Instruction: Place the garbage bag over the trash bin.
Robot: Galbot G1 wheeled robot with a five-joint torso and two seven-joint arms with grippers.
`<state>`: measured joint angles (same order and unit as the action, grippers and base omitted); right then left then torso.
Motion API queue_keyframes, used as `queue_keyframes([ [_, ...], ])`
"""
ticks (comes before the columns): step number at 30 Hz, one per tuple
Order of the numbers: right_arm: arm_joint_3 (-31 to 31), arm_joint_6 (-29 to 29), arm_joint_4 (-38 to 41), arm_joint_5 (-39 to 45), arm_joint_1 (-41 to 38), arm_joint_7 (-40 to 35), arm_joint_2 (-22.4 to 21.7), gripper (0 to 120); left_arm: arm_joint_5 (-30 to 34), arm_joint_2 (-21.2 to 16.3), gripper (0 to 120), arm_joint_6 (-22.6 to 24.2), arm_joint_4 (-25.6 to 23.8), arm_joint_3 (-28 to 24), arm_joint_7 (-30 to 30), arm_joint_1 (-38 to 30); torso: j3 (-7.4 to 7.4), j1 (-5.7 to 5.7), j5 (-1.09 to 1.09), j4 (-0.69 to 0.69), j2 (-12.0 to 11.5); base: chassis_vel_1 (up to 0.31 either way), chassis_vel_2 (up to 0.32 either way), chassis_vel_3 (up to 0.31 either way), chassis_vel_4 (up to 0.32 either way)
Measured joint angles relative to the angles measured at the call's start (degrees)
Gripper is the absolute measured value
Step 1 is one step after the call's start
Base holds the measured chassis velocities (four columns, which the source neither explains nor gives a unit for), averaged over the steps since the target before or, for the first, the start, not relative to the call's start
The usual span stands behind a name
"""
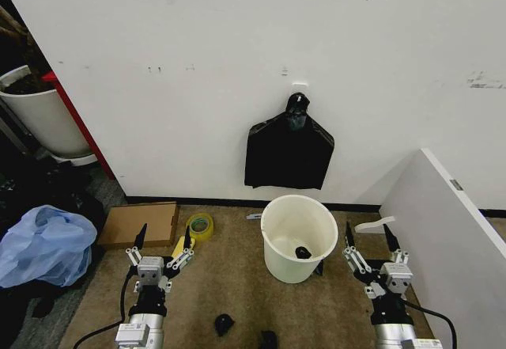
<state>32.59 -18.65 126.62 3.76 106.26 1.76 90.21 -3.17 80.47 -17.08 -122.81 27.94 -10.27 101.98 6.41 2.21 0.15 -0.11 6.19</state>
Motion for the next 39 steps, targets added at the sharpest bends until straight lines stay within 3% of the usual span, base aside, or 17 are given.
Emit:
queue_keyframes([
  [4,-0.02,0.94,2.16,-0.01,0.46,0.37,-0.32,99,0.08,-0.69,100,0.32,0.06,0.09,-0.12,0.08,0.0,0.0,-0.01,0.0,0.0,0.0,0.0,0.0,0.0],
  [16,-0.12,1.94,1.87,1.43,0.11,0.62,-0.66,100,2.48,-1.9,100,1.33,0.53,0.75,-0.5,-1.02,0.0,0.0,0.0,-0.02,0.0,0.0,0.0,0.0,0.0],
  [22,-3.9,7.42,-0.42,12.48,-4.92,1.63,-4.18,100,2.44,-1.98,100,-0.38,1.85,0.73,-0.89,-0.61,0.0,0.0,0.0,0.0,0.0,0.0,0.0,0.0,0.0],
  [28,-7.63,14.32,-6.71,33.03,-16.75,3.21,-10.06,100,3.23,-4.18,100,-3.01,3.65,0.48,-1.07,-0.99,0.0,0.0,0.02,0.03,0.0,0.0,0.0,0.0,0.0],
  [31,-8.66,14.69,-8.62,38.2,-20.55,3.25,-11.36,100,3.38,-4.61,100,-3.07,3.72,0.35,-0.94,-1.41,0.0,0.0,-0.02,-0.05,0.0,0.0,0.0,0.0,0.0],
  [37,-11.95,19.09,-14.56,56.53,-34.1,3.39,-12.75,100,4.95,-4.84,100,-3.51,2.85,2.33,-0.74,0.25,0.01,0.0,0.0,0.0,0.0,0.0,0.0,0.0,0.0],
  [39,-12.04,19.58,-15.61,58.25,-35.8,3.39,-12.72,100,4.93,-4.79,100,-3.55,2.77,2.45,-0.73,0.34,0.01,0.0,-0.01,0.0,0.0,0.0,0.0,0.0,0.0],
])
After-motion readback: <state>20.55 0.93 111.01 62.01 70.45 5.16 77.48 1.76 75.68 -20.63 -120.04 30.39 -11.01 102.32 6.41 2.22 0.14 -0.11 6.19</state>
